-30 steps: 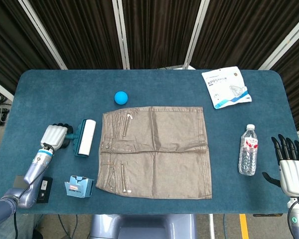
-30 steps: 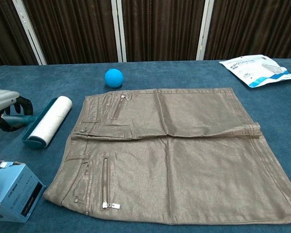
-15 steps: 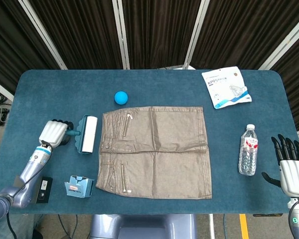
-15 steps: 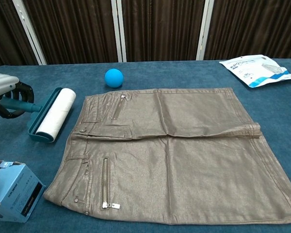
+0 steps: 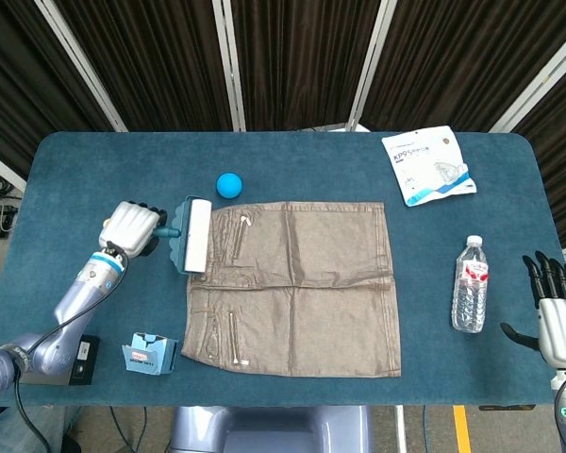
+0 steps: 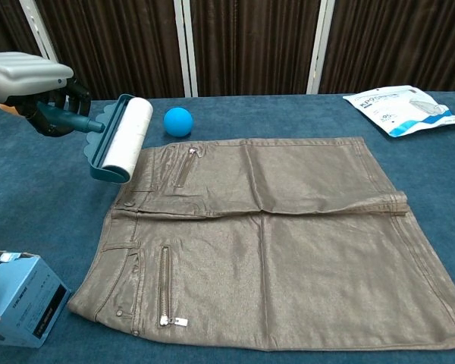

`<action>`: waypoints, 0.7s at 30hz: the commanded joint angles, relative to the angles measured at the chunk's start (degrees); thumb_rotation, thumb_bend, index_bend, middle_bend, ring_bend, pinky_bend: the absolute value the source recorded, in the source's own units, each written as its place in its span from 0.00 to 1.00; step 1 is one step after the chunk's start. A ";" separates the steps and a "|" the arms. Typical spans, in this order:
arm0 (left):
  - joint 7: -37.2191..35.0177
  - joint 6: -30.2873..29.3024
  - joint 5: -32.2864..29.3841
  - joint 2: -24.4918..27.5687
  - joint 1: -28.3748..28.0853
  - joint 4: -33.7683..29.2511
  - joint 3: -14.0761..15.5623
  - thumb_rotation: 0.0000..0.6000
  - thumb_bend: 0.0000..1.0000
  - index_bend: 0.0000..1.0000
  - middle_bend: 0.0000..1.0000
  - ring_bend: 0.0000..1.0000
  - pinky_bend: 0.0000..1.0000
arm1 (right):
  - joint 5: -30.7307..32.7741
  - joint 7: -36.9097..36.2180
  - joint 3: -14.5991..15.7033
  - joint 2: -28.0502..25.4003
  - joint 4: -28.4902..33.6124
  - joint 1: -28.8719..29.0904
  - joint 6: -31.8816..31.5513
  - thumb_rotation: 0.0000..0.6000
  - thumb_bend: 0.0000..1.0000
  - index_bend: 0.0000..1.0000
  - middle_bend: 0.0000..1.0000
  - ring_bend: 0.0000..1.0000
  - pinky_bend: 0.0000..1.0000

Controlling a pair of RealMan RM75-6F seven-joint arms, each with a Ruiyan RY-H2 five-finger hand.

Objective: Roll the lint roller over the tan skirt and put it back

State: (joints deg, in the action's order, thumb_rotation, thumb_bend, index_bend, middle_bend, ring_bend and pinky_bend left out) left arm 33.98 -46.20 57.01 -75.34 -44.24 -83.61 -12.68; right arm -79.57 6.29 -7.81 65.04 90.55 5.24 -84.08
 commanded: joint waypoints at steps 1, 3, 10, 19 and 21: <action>5.67 2.31 -8.58 1.39 -4.46 -3.03 0.13 1.00 0.80 0.64 0.47 0.43 0.51 | 1.00 -0.56 -0.35 -0.13 -0.35 0.27 0.85 1.00 0.00 0.00 0.00 0.00 0.00; 7.87 2.57 -11.95 1.34 -6.04 -3.50 0.90 1.00 0.80 0.64 0.48 0.43 0.51 | 1.54 -0.87 -0.50 -0.19 -0.58 0.40 1.31 1.00 0.00 0.00 0.00 0.00 0.00; 12.98 1.71 -19.99 -0.23 -10.43 -3.76 3.82 1.00 0.80 0.66 0.48 0.43 0.51 | 2.78 -1.58 -0.78 -0.35 -1.14 0.68 2.41 1.00 0.00 0.00 0.00 0.00 0.00; 16.87 -0.04 -24.29 -4.40 -14.24 -2.53 7.26 1.00 0.80 0.67 0.48 0.43 0.51 | 3.46 -2.94 -1.13 -0.84 -1.28 0.73 2.74 1.00 0.00 0.00 0.00 0.00 0.00; 17.56 -0.78 -25.33 -5.01 -15.09 -2.63 7.59 1.00 0.80 0.67 0.48 0.43 0.51 | 3.47 -3.32 -1.16 -1.00 -1.25 0.72 2.77 1.00 0.00 0.00 0.00 0.00 0.00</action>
State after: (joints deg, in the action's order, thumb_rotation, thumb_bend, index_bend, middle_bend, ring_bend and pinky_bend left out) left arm 50.93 -46.42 32.39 -79.74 -58.68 -86.34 -5.53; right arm -76.11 3.03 -8.95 64.09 89.29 5.97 -81.32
